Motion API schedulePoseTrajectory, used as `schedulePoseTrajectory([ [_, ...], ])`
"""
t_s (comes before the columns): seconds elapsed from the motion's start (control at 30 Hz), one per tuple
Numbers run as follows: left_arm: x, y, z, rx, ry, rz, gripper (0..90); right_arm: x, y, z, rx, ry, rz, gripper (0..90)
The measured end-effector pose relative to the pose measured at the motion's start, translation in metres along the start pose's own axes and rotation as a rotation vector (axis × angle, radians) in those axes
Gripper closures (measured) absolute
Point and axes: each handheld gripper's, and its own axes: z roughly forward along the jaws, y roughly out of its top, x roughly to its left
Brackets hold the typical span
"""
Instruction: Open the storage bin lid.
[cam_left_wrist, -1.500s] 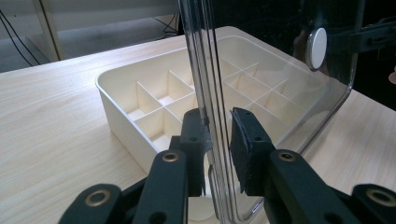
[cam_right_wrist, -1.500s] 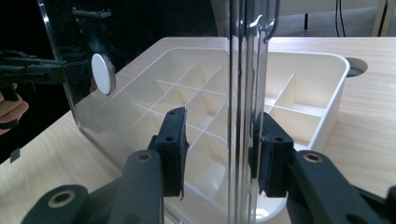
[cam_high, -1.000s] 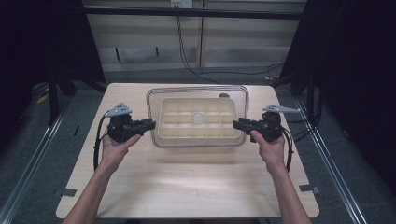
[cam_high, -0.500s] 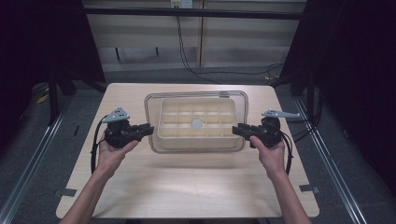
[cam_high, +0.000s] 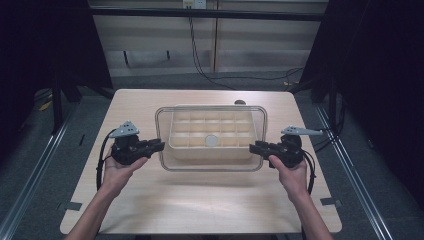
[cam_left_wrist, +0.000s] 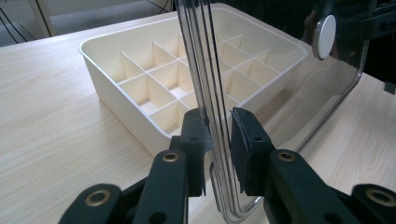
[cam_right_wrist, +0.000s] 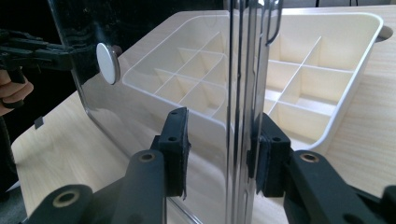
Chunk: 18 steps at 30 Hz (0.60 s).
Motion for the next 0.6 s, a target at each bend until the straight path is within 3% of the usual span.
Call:
schedulePoseTrajectory([
  [0.23, -0.006, -0.003, -0.002, 0.015, 0.009, 0.015, 75.4, 0.003, -0.007, -0.003, 0.013, 0.003, 0.002, 62.2],
  [0.47, -0.015, -0.009, -0.009, 0.026, -0.009, 0.039, 75.2, 0.006, -0.016, -0.010, 0.017, 0.018, 0.020, 62.3],
  [0.6, -0.015, -0.015, -0.008, 0.035, -0.012, 0.027, 75.0, 0.007, -0.021, -0.010, 0.024, 0.017, 0.021, 62.6],
])
